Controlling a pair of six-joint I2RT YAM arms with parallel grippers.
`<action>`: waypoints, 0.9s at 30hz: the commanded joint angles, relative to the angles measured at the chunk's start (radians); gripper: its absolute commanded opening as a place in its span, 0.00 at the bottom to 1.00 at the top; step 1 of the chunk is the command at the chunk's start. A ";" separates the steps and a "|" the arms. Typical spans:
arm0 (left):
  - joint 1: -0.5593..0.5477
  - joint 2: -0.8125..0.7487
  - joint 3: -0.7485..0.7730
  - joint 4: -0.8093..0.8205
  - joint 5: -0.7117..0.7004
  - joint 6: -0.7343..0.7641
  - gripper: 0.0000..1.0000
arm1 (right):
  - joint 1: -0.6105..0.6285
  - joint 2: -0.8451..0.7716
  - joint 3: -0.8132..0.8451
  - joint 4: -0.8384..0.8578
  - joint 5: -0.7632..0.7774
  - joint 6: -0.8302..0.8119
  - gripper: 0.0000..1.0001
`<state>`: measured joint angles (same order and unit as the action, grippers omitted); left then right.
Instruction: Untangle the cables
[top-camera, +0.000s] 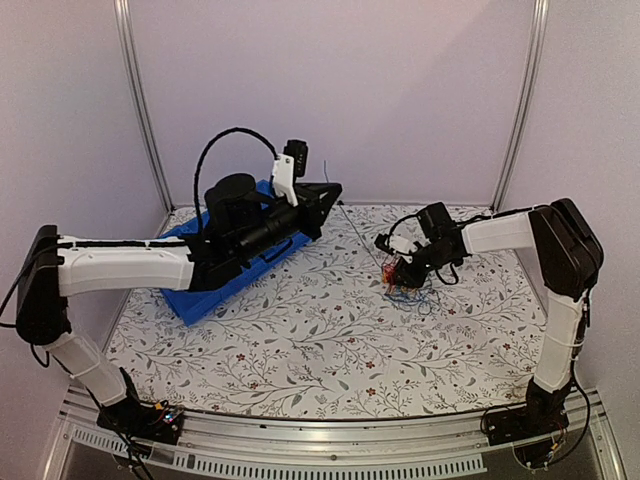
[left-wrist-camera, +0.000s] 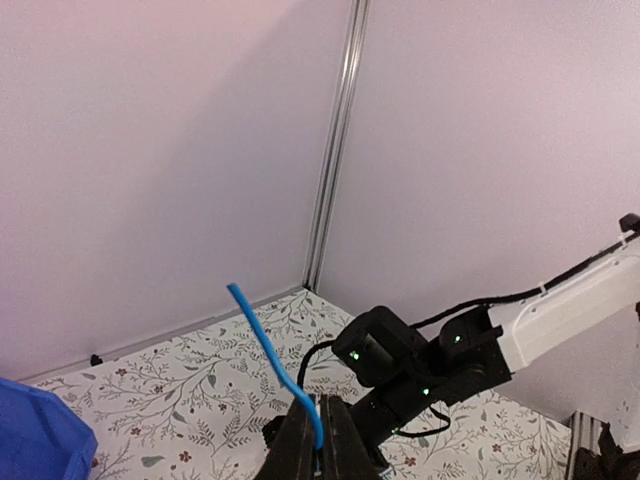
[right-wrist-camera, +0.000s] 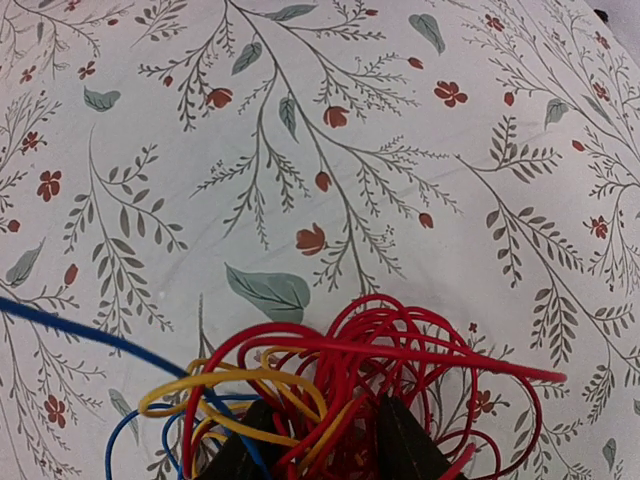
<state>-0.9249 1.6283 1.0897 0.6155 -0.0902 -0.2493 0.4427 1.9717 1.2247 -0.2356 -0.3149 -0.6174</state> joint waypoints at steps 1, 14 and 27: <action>0.033 -0.176 0.096 -0.112 -0.060 0.123 0.00 | -0.057 0.040 0.027 -0.035 0.016 0.029 0.37; 0.095 -0.366 0.432 -0.404 -0.127 0.316 0.00 | -0.116 0.079 0.062 -0.081 0.064 0.079 0.53; 0.135 -0.435 0.434 -0.560 -0.278 0.363 0.00 | -0.156 0.000 0.077 -0.142 0.006 0.100 0.62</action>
<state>-0.8124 1.2156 1.5562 0.1497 -0.3069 0.1043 0.2993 2.0209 1.2800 -0.3103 -0.2798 -0.5331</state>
